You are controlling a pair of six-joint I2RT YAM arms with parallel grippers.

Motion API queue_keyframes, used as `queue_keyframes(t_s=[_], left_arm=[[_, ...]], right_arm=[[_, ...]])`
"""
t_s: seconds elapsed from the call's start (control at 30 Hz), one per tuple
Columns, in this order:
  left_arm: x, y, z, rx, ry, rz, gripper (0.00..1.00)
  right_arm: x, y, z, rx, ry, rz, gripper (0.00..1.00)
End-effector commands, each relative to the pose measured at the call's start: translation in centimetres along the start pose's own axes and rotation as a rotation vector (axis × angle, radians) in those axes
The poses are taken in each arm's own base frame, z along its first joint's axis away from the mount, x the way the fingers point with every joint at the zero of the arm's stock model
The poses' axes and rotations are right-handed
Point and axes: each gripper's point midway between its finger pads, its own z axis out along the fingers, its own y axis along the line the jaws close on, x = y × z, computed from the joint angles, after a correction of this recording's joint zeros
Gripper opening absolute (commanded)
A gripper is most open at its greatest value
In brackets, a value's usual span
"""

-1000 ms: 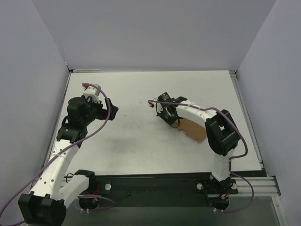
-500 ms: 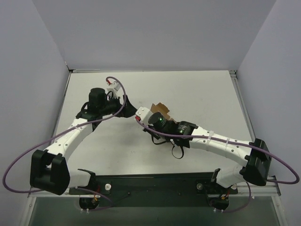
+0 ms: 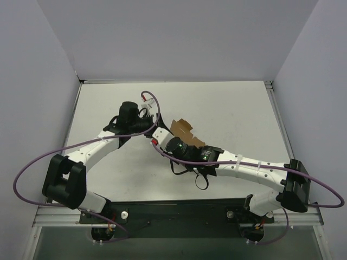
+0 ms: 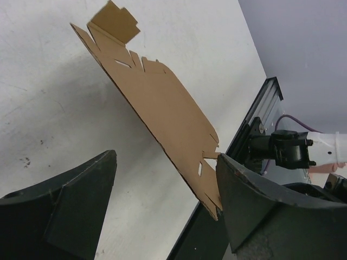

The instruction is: Fold the paper box

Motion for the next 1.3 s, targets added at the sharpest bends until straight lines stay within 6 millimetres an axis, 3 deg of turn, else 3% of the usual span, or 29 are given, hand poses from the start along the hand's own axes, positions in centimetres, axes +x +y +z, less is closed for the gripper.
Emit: queue_keyframes(t_s=[0.0,0.17,0.33,0.37,0.4,0.5,0.57,0.63,0.67,0.7,0.73,0.9,1.03,1.27], left_arm=[[-0.6,-2.7,0.7,0.123,0.022,0.028,0.79],[0.1,-4.7,1.4,0.239,0.058,0.065,0.50],[0.3,-6.5,1.2,0.368,0.057,0.069,0.09],[0.4,-6.9,1.0,0.399,0.067,0.073,0.04],[0.3,-6.9,0.9,0.412,0.066,0.077,0.00],[-0.1,-6.5,0.3,0.418,0.066,0.114,0.00],[-0.2,-5.9,0.0,0.393,0.079,0.146,0.00],[0.0,-5.4,-0.3,0.366,0.106,0.180,0.00],[0.1,-5.2,-0.4,0.353,0.116,0.197,0.00],[1.3,-4.4,-0.7,0.323,0.167,0.202,0.00],[1.4,-4.4,-0.9,0.314,0.179,0.222,0.00],[2.2,-5.2,-2.3,0.329,0.231,0.287,0.00],[2.7,-6.1,-3.2,0.374,0.242,0.321,0.00],[3.1,-6.6,-3.6,0.408,0.252,0.348,0.00]], right_arm=[[-1.0,-0.7,-0.1,0.052,-0.023,0.020,0.00],[-0.7,-0.7,-0.1,0.056,-0.012,0.032,0.00],[-0.8,-0.2,-0.6,0.015,-0.029,0.054,0.10],[-0.8,-0.3,-0.9,0.011,-0.032,0.056,0.15],[-1.0,-0.5,-1.3,0.012,-0.038,0.068,0.35],[-1.6,-2.2,-3.1,0.033,-0.056,0.129,0.65],[-2.3,-3.9,-5.3,0.039,-0.082,0.181,0.69],[-2.5,-5.2,-6.6,0.046,-0.099,0.209,0.71],[-2.3,-6.9,-7.8,0.074,-0.109,0.268,0.72],[-2.1,-7.6,-8.3,0.085,-0.112,0.292,0.73],[-1.8,-8.4,-8.7,0.096,-0.110,0.316,0.74],[2.1,-12.2,-9.4,0.176,-0.037,0.404,0.74],[4.0,-13.2,-9.2,0.216,0.028,0.398,0.74],[4.6,-12.8,-8.5,0.189,0.078,0.349,0.71]])
